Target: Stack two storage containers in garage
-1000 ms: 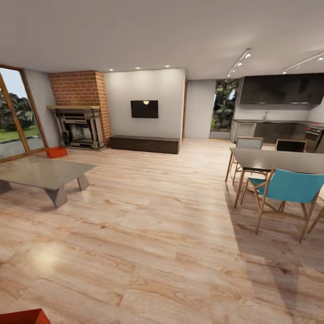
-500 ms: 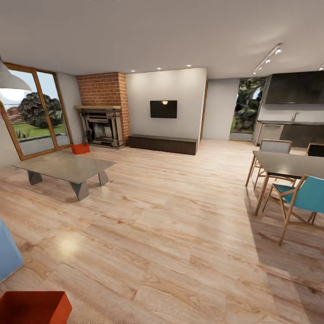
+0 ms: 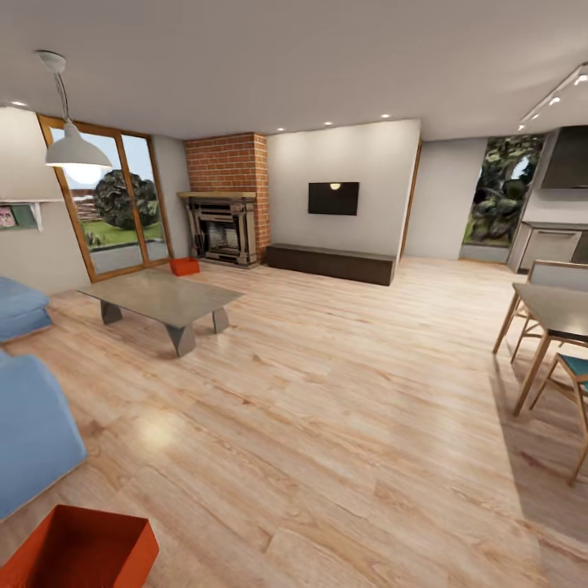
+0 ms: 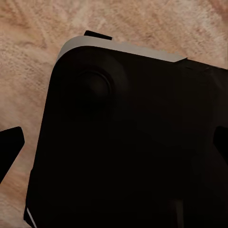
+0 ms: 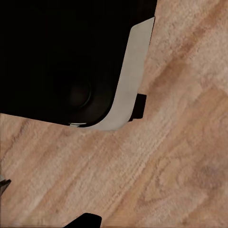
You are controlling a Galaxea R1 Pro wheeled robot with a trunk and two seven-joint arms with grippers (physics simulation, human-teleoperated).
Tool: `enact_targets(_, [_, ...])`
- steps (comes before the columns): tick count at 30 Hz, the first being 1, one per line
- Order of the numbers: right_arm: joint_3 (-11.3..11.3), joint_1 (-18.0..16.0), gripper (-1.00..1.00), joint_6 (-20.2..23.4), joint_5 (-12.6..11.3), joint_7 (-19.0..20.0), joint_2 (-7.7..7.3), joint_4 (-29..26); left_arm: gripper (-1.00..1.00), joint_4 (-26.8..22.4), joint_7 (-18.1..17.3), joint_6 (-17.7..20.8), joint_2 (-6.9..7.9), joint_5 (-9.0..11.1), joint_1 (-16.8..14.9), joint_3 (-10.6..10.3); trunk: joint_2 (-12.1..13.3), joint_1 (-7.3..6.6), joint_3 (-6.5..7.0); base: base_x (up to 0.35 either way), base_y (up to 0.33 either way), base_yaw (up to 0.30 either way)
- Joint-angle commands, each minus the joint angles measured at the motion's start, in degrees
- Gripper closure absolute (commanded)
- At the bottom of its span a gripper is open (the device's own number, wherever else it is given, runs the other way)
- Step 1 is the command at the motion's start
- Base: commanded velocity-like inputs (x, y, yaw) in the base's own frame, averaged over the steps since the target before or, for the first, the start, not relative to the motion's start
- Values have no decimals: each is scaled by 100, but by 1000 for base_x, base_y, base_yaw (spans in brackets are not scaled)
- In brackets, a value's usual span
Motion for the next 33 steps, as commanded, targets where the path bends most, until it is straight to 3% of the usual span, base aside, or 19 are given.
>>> enact_targets(1, [49, -5, -100, -29, -48, -1, 2, 15, -100, -7, 6, -9, -2, 23, 2, 3, -3, 2, -5, 128, 0, 269])
enact_targets(33, [66, -5, -100, -30, 0, -1, -1, 15, -100, 1, 5, -9, -2, 23, 2, 2, -3, 2, -5, 8, 0, 269])
